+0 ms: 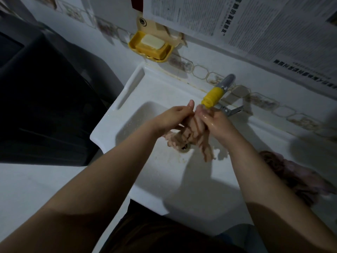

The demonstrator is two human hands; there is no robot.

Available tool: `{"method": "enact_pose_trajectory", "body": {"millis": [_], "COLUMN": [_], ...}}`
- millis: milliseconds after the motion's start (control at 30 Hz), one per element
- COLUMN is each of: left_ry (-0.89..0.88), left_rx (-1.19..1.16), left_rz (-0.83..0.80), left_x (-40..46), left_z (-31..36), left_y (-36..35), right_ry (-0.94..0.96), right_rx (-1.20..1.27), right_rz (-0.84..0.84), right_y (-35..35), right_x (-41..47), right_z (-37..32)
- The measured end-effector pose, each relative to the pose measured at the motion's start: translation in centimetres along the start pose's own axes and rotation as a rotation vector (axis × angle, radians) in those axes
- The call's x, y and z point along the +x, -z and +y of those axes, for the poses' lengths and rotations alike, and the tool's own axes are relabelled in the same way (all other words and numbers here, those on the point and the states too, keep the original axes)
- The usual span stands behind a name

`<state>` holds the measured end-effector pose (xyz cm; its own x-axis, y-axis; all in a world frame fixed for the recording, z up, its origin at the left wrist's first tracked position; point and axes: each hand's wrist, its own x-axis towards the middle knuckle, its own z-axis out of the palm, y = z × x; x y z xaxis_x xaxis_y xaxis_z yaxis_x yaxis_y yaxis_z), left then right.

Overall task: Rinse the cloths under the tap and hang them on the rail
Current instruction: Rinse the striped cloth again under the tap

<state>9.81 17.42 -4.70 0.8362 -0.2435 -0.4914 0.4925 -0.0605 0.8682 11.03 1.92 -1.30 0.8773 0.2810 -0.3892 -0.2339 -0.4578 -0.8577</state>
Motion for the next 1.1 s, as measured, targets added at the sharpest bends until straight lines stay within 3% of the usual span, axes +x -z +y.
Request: {"method": "enact_pose_trajectory", "body": {"millis": [100,234,367,467,534,634,767,834,934,1101], "left_ry": [-0.022,-0.112,-0.132,-0.127,-0.092,0.028,0.166,0.217,0.281,0.221], "left_rx": [-0.076,-0.171,-0.228,-0.298,-0.302,-0.503,-0.644,-0.68,-0.681,-0.65], "left_rz": [-0.086,0.091,0.23,0.22,0.227,0.373,0.456,0.384,0.349,0.415], "left_x": [-0.3,-0.4,-0.4,-0.4,-0.2,0.4,1.3,1.2,1.0,2.0], "left_z": [-2.2,-4.5,-3.7,-2.4,-2.5,-2.4,-1.2,-0.3,0.7,0.4], "left_y": [-0.7,-1.3,-1.6,-2.9,-3.7,-3.8,-4.0,-5.2,-6.2,-4.3], "right_ry": [-0.041,-0.047,-0.052,-0.094,-0.101,-0.07,0.035,0.018,-0.077,0.108], "right_rx": [0.163,0.289,0.257,0.319,0.338,0.197,-0.202,-0.33,-0.297,-0.413], "right_rz": [0.103,0.195,0.218,0.149,0.237,0.412,0.25,0.311,0.435,0.407], "right_y": [0.5,0.7,0.2,-1.2,-1.1,-0.6,-4.1,-4.0,-2.4,-4.8], "right_x": [0.9,1.1,0.8,-0.2,-0.1,0.5,-0.6,0.5,2.5,-0.3], "right_z": [-0.1,-0.2,0.1,-0.6,-1.4,-1.5,-0.9,-0.5,-0.4,-0.6]}}
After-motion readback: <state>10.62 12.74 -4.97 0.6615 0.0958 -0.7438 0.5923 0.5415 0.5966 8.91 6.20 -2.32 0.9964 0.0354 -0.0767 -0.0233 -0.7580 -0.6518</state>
